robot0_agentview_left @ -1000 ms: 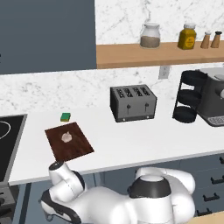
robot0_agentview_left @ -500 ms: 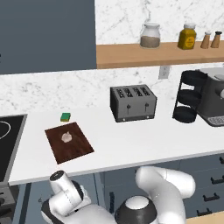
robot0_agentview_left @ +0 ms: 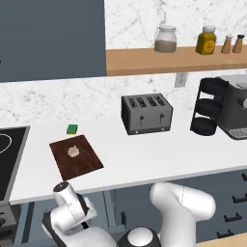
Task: Place the appropriate cutting tool for cutting the garlic skin on the cutting board.
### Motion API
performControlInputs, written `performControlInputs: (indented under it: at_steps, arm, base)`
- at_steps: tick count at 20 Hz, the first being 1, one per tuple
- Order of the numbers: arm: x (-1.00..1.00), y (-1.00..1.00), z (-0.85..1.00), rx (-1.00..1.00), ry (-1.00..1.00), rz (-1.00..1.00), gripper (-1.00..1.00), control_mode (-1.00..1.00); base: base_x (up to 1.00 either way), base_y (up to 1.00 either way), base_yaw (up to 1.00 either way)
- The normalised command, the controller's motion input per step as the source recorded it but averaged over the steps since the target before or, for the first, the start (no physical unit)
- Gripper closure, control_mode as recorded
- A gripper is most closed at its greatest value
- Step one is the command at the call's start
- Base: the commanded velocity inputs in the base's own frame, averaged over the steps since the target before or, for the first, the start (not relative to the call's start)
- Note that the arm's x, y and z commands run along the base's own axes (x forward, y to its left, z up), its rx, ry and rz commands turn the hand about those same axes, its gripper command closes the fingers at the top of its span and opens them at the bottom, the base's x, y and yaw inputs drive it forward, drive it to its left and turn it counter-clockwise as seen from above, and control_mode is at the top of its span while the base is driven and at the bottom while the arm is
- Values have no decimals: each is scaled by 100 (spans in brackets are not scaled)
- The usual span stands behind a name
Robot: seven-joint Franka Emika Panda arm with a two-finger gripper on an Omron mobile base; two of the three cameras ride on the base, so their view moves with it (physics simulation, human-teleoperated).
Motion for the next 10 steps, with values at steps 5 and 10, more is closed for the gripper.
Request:
performControlInputs:
  at_steps: [5,10]
  arm:
    - [-41,0,-92,-4,0,6,100,-100]
    - [-20,0,-69,-3,0,1,100,-100]
  base:
    - [0,0,0]
    - [0,0,0]
